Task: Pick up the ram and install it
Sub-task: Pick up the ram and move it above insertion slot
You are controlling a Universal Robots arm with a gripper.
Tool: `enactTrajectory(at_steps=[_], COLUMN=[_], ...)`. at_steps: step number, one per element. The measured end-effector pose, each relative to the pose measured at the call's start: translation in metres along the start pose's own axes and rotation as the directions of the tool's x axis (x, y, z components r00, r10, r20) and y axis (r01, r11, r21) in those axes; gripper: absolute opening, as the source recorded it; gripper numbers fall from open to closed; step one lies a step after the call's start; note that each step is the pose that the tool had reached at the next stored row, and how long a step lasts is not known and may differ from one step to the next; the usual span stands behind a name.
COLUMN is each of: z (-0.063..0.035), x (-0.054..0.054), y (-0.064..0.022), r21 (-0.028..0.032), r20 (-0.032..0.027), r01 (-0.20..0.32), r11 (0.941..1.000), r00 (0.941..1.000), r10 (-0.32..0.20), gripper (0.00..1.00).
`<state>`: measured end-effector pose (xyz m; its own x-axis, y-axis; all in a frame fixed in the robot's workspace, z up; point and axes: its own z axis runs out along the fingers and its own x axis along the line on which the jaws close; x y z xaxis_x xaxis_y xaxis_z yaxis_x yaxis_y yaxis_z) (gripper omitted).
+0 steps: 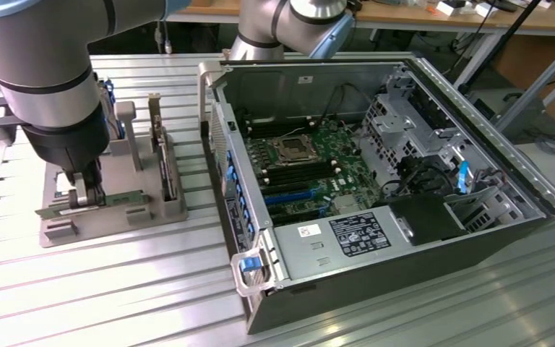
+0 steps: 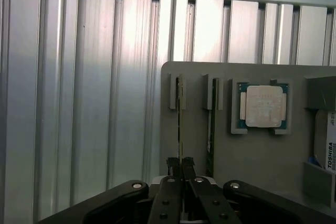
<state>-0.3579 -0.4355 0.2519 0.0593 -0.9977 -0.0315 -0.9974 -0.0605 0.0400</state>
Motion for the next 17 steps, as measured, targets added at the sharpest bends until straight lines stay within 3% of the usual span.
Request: enactTrajectory(at_steps=[17], z=[-0.015], x=[0.0], y=[0.0006], r21=[0.0001], r20=[0.0], r01=[0.0], r11=[1.0], r00=[1.0], r10=[0.0], gripper=[0.12])
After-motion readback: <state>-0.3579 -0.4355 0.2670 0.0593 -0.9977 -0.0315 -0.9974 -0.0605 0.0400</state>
